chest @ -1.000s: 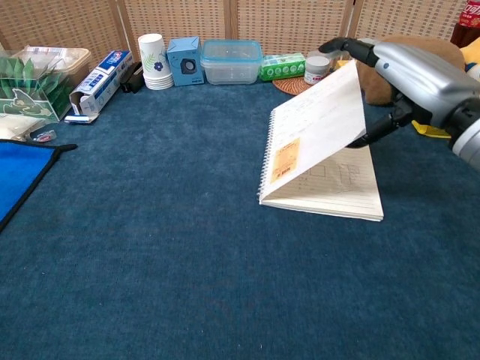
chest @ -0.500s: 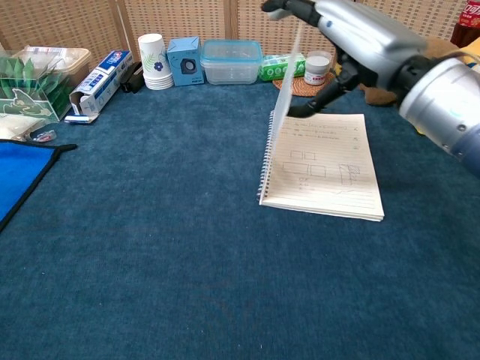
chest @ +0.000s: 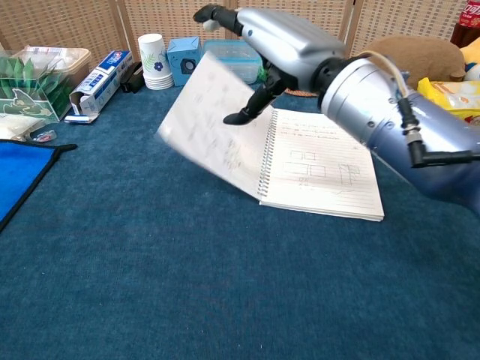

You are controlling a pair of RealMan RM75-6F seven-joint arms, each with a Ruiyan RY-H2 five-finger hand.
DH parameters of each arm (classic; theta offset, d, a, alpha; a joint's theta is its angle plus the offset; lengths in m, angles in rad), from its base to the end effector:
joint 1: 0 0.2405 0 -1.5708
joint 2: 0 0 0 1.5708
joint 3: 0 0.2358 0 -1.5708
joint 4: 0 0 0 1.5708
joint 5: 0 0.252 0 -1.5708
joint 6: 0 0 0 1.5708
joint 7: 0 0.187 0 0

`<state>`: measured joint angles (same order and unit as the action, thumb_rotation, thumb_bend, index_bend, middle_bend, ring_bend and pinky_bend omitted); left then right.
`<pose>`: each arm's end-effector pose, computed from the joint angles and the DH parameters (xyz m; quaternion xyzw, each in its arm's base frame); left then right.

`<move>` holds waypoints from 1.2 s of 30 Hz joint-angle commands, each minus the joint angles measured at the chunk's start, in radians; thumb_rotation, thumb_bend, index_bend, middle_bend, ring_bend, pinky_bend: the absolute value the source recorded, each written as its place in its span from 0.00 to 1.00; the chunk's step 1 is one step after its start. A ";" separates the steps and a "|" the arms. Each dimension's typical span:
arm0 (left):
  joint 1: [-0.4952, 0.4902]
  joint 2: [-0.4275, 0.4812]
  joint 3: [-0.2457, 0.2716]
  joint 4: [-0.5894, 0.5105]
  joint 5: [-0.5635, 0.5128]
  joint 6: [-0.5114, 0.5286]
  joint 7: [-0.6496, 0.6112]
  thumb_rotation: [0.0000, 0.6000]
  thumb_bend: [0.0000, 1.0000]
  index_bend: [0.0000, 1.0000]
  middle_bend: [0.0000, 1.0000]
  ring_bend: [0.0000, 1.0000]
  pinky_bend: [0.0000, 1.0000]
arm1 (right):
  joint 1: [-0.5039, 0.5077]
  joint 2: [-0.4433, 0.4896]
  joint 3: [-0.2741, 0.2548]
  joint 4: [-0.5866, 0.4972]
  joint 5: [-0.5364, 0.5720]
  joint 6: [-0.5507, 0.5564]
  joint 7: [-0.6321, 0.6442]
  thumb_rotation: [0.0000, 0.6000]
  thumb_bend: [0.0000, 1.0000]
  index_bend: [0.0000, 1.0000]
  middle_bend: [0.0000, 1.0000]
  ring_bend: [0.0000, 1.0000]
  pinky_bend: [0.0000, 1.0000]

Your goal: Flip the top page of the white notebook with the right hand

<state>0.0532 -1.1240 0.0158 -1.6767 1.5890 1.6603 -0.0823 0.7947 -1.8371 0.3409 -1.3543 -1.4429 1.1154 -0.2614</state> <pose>-0.2987 0.1669 0.1169 -0.5394 -0.4207 -0.4411 0.5809 0.0125 -0.3650 -0.0849 0.6942 -0.2926 0.5582 0.3475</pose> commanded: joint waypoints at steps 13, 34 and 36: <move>0.007 0.015 0.006 0.017 -0.005 -0.015 -0.016 1.00 0.30 0.25 0.10 0.05 0.00 | -0.038 0.032 -0.055 0.020 0.045 0.031 -0.046 1.00 0.14 0.06 0.14 0.08 0.12; -0.025 0.022 0.017 -0.014 -0.053 -0.130 0.089 1.00 0.31 0.21 0.08 0.03 0.00 | -0.374 0.365 -0.225 -0.198 0.099 0.289 -0.184 1.00 0.14 0.11 0.14 0.05 0.12; -0.025 0.018 0.013 -0.015 -0.068 -0.136 0.111 1.00 0.31 0.21 0.08 0.03 0.00 | -0.406 0.378 -0.242 -0.202 0.100 0.315 -0.190 1.00 0.14 0.12 0.15 0.05 0.12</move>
<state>0.0292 -1.1038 0.0318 -1.6898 1.5298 1.5295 0.0179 0.4136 -1.4742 0.1176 -1.5501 -1.3411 1.4096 -0.4409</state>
